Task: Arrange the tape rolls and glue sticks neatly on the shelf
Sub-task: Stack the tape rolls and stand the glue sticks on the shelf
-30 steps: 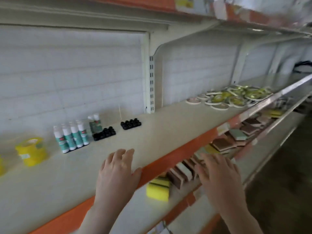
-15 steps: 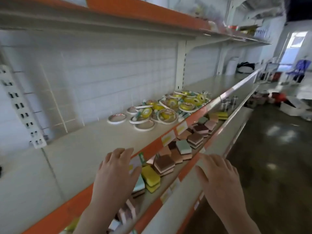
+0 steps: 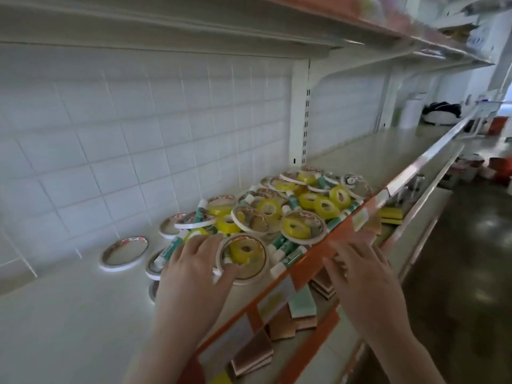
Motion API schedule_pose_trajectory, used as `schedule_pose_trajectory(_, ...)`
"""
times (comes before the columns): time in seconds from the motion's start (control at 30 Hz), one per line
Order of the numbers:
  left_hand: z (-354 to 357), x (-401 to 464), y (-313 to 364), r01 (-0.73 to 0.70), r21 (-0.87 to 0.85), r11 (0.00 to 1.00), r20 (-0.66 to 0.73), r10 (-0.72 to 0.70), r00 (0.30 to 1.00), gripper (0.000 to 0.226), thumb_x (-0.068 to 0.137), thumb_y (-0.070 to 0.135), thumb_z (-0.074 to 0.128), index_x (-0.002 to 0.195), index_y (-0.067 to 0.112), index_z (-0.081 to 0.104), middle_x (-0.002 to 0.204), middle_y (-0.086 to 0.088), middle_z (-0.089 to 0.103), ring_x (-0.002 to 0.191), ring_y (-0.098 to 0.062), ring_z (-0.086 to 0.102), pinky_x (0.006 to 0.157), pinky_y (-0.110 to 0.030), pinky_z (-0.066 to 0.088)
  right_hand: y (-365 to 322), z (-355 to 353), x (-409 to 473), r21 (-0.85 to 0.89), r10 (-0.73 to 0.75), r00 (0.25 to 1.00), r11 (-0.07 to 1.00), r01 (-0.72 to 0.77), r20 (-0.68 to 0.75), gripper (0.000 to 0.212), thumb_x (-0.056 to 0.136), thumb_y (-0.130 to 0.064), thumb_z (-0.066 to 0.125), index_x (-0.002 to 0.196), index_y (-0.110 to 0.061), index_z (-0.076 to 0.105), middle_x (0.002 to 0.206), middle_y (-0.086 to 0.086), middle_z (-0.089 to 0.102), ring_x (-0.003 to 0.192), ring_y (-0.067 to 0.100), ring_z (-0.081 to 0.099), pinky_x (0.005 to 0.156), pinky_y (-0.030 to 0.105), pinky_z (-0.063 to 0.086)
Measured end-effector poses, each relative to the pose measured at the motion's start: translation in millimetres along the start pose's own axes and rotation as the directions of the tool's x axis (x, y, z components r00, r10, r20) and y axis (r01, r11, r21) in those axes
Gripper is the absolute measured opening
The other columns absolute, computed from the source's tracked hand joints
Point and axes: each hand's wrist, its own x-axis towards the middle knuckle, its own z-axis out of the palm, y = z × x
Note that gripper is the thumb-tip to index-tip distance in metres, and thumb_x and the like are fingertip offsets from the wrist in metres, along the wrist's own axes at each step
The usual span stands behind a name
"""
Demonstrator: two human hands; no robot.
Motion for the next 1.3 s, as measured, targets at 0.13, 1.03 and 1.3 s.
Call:
schedule_pose_trajectory(0.13,29.5,22.5,19.8,0.143,0.022,0.989,-0.033,-0.142,0.989,0.052,0.078,0.043,0.060,0.122,0.015,0.061,0.121,-0.007,0.061,0.112,-0.031,0.055,0.091,-0.042,0.044,26.7,22.2,57.5,0.085,-0.129,0.992,0.988,0.128,0.013,0.029,0.086,-0.030,0.058,0.111,-0.016,0.064,0.103,0.003,0.063,0.095,0.023,0.058,0.077,0.035,0.046)
schedule_pose_trajectory(1.03,54.7,43.7,69.5,0.464,0.087,0.882,-0.144,-0.450,0.881,0.051,0.086,0.039,0.060,0.135,0.029,0.046,0.137,0.009,0.045,0.126,-0.012,0.038,0.098,-0.023,0.031,50.6,71.7,152.4,0.355,-0.726,0.688,0.649,0.673,0.023,0.025,0.067,-0.039,0.074,0.079,-0.018,0.074,0.078,-0.005,0.056,0.073,0.019,0.056,0.061,0.029,0.048)
schedule_pose_trajectory(1.3,67.3,63.7,56.7,0.170,0.205,0.964,-0.032,-0.167,0.985,0.035,0.075,0.030,0.063,0.107,0.017,0.069,0.107,0.000,0.066,0.097,-0.023,0.064,0.077,-0.030,0.050,56.4,69.2,148.7,0.344,-0.719,0.681,0.680,0.648,0.139,0.022,0.058,-0.026,0.085,0.075,-0.020,0.071,0.088,-0.006,0.060,0.086,0.017,0.060,0.071,0.026,0.051)
